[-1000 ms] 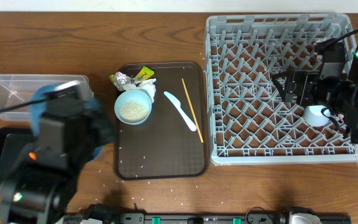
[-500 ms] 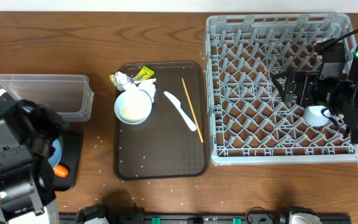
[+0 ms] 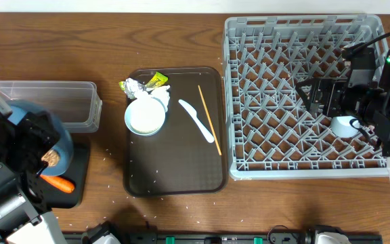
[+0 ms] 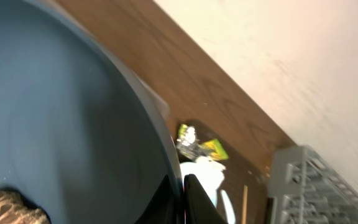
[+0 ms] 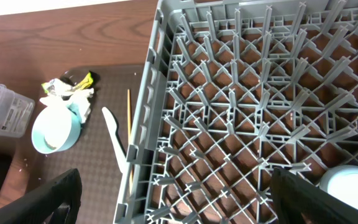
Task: Sort waste into correct bins and load items into the dishwasher rack
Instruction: 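Carry the blue plate left over the black tray, then tilt the blue plate to slide the cookie onto the black tray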
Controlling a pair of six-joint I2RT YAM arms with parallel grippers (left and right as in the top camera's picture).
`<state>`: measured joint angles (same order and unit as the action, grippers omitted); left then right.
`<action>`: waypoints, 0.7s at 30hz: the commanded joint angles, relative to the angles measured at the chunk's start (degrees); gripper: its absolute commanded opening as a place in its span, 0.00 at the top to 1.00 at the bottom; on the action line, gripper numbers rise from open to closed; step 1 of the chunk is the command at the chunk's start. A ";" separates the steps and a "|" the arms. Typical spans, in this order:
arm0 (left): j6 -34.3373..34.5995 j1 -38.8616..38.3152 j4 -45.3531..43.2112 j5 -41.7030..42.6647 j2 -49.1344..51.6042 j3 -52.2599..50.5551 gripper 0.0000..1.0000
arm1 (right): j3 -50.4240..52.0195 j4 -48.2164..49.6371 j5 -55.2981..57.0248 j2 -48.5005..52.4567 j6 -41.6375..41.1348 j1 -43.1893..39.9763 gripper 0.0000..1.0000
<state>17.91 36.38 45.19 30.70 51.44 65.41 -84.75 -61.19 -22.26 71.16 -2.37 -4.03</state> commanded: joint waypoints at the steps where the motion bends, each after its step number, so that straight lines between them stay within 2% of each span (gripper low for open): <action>1: -2.01 0.55 -0.74 7.98 0.66 0.17 0.94 | -0.52 0.07 -0.02 0.11 -0.33 0.59 0.10; 7: -2.69 2.99 -1.05 15.61 1.27 -0.24 0.94 | -0.52 0.09 -0.04 0.11 -0.35 0.59 0.10; 12: -5.77 9.49 -6.95 27.85 1.31 -1.29 0.94 | -0.52 -0.72 -0.02 0.11 -0.35 0.59 0.10; 18: -14.86 19.02 -3.85 37.68 2.27 -1.46 0.94 | -0.52 -0.79 -0.04 0.11 -0.35 0.59 0.09; 21: -16.20 22.71 -3.37 41.57 3.10 -2.34 0.94 | -0.52 -0.81 -0.04 0.11 -0.37 0.59 0.09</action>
<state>6.85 56.21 42.13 63.70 54.00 64.01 -84.75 -61.93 -22.26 71.16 -2.37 -4.03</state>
